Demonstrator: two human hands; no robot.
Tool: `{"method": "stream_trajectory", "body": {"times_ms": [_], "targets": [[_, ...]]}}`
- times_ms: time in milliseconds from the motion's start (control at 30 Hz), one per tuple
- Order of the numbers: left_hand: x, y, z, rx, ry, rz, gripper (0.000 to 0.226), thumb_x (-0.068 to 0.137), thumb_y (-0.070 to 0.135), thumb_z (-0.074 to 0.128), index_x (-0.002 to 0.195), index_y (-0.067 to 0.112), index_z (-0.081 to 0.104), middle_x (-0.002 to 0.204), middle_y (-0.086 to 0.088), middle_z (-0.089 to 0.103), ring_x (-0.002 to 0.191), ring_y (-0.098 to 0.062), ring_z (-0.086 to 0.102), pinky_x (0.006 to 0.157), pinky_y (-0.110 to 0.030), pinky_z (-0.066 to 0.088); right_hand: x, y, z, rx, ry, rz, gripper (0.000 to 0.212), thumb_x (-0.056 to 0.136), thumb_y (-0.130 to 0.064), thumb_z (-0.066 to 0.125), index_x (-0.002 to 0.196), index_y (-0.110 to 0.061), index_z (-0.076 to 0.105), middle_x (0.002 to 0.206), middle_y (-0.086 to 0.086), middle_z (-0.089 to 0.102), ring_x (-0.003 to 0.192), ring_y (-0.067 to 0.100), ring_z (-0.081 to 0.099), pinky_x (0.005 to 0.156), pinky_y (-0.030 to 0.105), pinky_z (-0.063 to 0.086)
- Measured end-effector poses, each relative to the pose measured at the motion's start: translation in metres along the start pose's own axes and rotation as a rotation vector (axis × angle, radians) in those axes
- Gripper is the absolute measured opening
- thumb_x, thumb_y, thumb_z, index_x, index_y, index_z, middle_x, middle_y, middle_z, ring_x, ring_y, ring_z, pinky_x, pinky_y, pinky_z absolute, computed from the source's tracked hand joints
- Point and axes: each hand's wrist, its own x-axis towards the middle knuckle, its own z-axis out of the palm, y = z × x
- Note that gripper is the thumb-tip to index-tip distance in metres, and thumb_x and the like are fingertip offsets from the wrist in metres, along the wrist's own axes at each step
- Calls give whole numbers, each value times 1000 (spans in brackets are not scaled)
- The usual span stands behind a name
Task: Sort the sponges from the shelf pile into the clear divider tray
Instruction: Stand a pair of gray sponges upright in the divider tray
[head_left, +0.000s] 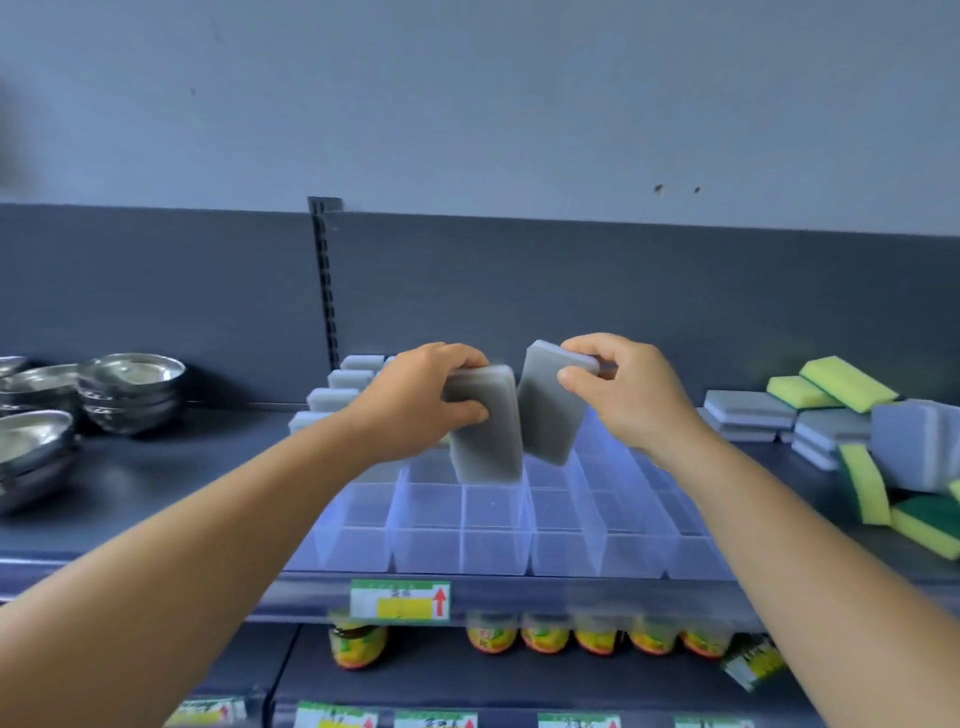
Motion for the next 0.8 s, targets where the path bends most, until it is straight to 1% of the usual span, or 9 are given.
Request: {"method": "stream_trajectory", "body": {"times_ms": [67,133,200,333,433,533,667,700,800], "targets": [[-17,-18,-15,-17,14,-33,23,81,27,67,103,32,61,94,11,61,77,-12,52,68,-13,42,-7,-16,17,6,-16,-12,24,86,-19,61,110,-21,65,99,-7,64,86,15,59,67,22,41],[-33,-34,-31,-36,33,-69,27,81,25,68,107,30,62,93,10,63,74,-8,54,72,-24,46,-12,-30,34,13,-33,-29,24,87,-20,61,110,-22,65,99,-8,64,87,14,59,68,22,42],[-45,-47,-44,-45,40,-86,26,83,19,68,107,26,63,87,11,61,70,-3,53,68,-20,44,-16,-42,48,27,-49,-38,23,87,-19,61,110,-21,65,99,-8,65,88,14,60,67,21,42],[-66,-72,-66,-13,70,-129,24,82,18,69,104,23,64,90,3,67,79,-18,59,69,-26,47,-18,-60,74,48,-70,-49,19,86,-17,60,103,-23,67,93,-10,66,88,17,63,69,24,44],[-75,-92,-75,2,81,-164,22,81,17,69,101,24,64,87,5,66,74,-14,56,63,-21,43,-16,-67,92,34,-99,-54,20,86,-18,61,104,-24,67,94,-10,66,88,16,62,74,25,46],[-80,-107,-76,23,64,-192,22,81,17,70,100,26,63,85,8,64,72,-14,55,63,-24,44,-15,-70,109,-4,-156,-72,23,87,-18,61,109,-22,66,93,-9,64,80,13,57,62,18,41],[-82,-122,-72,70,55,-197,23,80,17,70,100,27,63,82,11,60,68,-4,52,58,-19,38,-14,-66,128,-7,-209,-54,22,87,-17,60,109,-21,65,88,-11,61,67,6,52,56,17,35],[-82,-126,-70,61,57,-206,23,80,17,70,101,27,63,83,9,61,68,-4,52,58,-18,38,-14,-64,132,-20,-227,-52,23,87,-17,60,110,-20,65,90,-10,60,70,7,53,58,18,36],[-83,-135,-61,33,65,-230,25,81,17,70,104,26,64,89,5,62,76,-16,54,60,-18,39,-15,-61,141,-71,-263,-60,28,88,-19,60,116,-18,64,99,-8,62,83,10,55,66,19,37]]}}
